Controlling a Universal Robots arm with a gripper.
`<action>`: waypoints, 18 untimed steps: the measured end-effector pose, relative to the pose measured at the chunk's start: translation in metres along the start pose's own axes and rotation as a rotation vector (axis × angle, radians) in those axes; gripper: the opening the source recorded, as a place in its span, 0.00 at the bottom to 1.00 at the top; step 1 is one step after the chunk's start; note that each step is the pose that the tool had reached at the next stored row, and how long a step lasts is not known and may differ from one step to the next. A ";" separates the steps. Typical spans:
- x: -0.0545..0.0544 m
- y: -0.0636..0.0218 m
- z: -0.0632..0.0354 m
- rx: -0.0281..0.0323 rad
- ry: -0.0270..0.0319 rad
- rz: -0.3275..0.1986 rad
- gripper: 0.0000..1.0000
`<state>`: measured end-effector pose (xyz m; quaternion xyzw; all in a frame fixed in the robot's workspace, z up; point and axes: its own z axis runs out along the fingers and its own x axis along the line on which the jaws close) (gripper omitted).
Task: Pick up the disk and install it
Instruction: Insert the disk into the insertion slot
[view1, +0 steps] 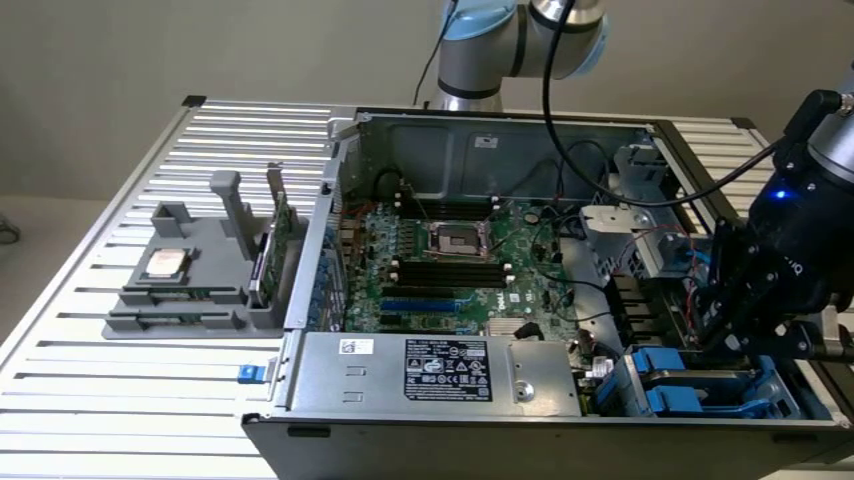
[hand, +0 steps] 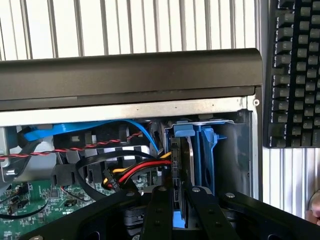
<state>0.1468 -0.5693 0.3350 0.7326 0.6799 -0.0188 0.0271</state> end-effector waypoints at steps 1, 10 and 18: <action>0.000 0.0000 0.0001 0.0008 -0.0003 -0.003 0.17; -0.001 0.0001 0.0010 0.0104 -0.0014 -0.034 0.17; -0.001 0.0017 0.0011 0.0235 -0.0018 -0.051 0.17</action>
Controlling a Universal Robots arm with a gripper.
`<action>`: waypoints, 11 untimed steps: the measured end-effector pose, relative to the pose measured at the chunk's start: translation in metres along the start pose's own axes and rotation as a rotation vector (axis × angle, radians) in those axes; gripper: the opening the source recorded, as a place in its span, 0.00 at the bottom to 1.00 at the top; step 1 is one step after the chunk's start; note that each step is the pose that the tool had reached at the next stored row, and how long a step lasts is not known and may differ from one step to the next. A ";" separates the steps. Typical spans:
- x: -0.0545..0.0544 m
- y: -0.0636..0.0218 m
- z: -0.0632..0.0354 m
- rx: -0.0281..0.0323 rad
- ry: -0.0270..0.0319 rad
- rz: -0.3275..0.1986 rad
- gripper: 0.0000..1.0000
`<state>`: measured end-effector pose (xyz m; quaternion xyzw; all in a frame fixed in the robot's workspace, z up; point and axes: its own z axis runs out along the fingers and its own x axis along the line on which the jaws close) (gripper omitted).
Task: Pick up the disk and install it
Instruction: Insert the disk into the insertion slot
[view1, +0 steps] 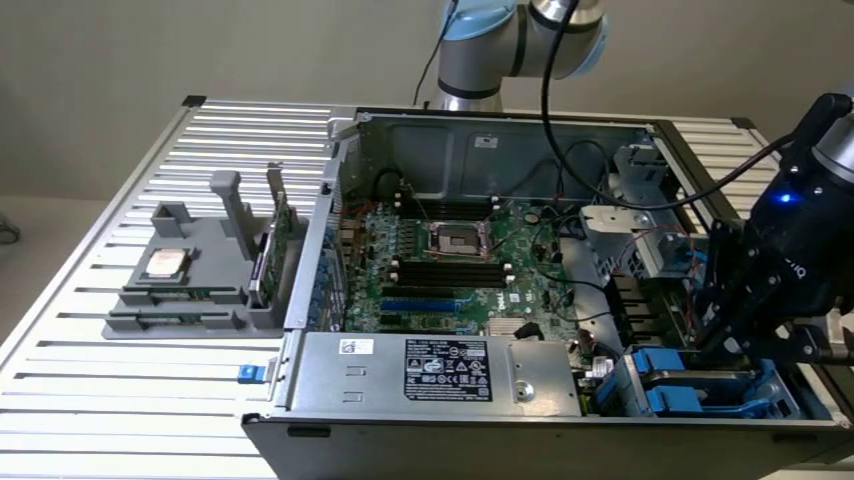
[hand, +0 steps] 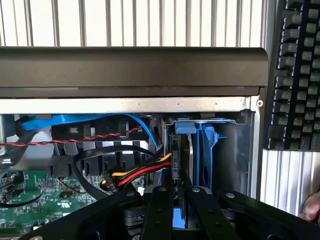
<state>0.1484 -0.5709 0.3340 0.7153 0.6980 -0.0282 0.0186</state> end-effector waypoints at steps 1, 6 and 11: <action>0.000 0.0006 0.0002 0.0023 0.0003 -0.001 0.17; 0.000 0.0028 -0.0001 0.0143 -0.0007 -0.004 0.17; 0.000 0.0065 -0.0002 0.0298 -0.0010 -0.005 0.17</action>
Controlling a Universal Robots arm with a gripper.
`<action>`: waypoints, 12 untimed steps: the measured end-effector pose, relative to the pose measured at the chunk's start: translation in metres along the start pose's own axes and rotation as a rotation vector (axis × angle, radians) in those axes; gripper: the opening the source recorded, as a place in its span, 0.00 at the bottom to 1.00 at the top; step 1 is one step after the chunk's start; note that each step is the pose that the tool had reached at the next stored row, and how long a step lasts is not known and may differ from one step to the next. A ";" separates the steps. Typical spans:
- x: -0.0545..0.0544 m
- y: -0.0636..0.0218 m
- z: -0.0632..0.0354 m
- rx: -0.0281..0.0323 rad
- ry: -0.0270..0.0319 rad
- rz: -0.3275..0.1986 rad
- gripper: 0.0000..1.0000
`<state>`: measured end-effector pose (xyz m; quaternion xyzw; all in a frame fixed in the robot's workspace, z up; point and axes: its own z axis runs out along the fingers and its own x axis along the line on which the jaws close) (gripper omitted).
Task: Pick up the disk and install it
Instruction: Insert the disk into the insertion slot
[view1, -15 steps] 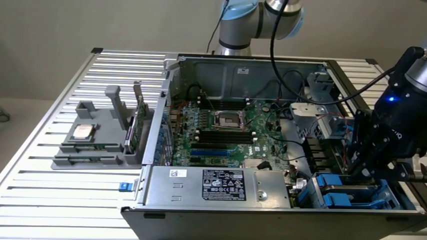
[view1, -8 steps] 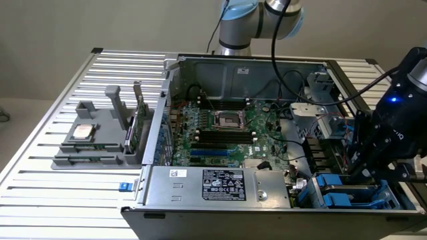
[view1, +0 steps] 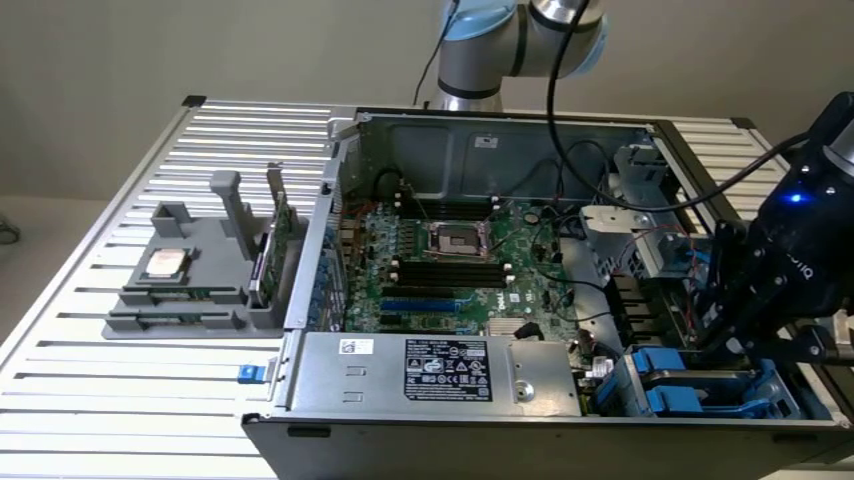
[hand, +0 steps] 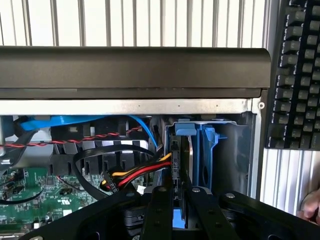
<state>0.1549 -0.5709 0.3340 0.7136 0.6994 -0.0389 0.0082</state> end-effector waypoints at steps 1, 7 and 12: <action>0.000 0.0011 -0.0001 0.0024 0.0002 0.000 0.17; 0.000 0.0068 -0.0003 0.0115 0.0012 -0.001 0.17; -0.003 0.0074 0.0004 0.0162 0.0013 -0.001 0.17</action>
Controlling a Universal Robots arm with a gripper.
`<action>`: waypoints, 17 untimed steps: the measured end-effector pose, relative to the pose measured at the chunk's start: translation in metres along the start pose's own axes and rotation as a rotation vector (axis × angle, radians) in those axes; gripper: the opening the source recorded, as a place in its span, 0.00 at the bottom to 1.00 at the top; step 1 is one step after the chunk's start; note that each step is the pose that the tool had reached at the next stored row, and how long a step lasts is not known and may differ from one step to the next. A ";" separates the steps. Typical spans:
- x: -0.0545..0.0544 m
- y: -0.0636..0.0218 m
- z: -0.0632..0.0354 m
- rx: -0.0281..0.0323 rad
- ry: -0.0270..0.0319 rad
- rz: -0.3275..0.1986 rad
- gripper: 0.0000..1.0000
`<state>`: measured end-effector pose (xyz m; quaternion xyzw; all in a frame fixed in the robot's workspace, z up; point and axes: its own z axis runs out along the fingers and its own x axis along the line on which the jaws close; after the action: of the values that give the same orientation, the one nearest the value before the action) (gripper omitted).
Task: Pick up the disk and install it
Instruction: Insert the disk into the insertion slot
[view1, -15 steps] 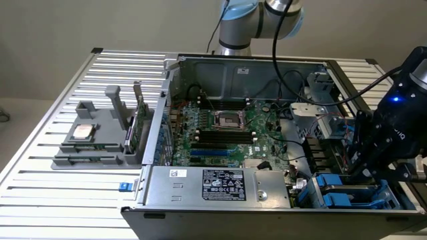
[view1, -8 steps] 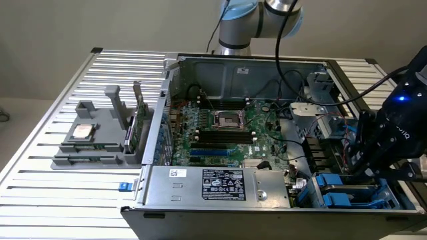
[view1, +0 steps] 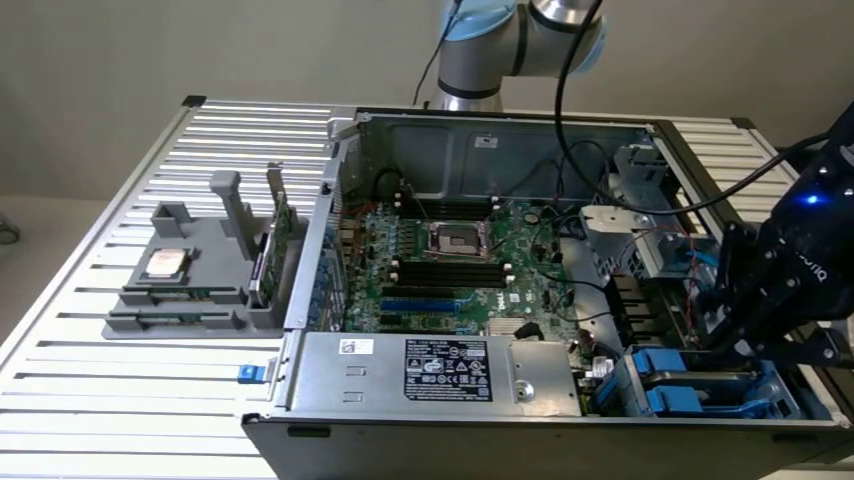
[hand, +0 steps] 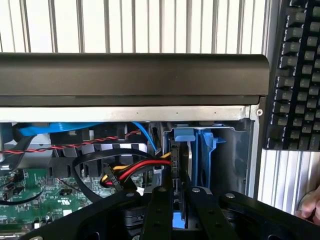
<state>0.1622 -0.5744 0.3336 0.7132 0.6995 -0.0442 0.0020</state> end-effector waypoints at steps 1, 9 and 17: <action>-0.001 0.0001 0.0004 0.0006 0.0001 0.000 0.17; -0.003 0.0001 0.0052 0.0059 0.0007 -0.005 0.17; -0.003 0.0005 0.0069 0.0092 -0.0011 -0.011 0.17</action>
<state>0.1622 -0.5780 0.3269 0.7093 0.7033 -0.0478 -0.0012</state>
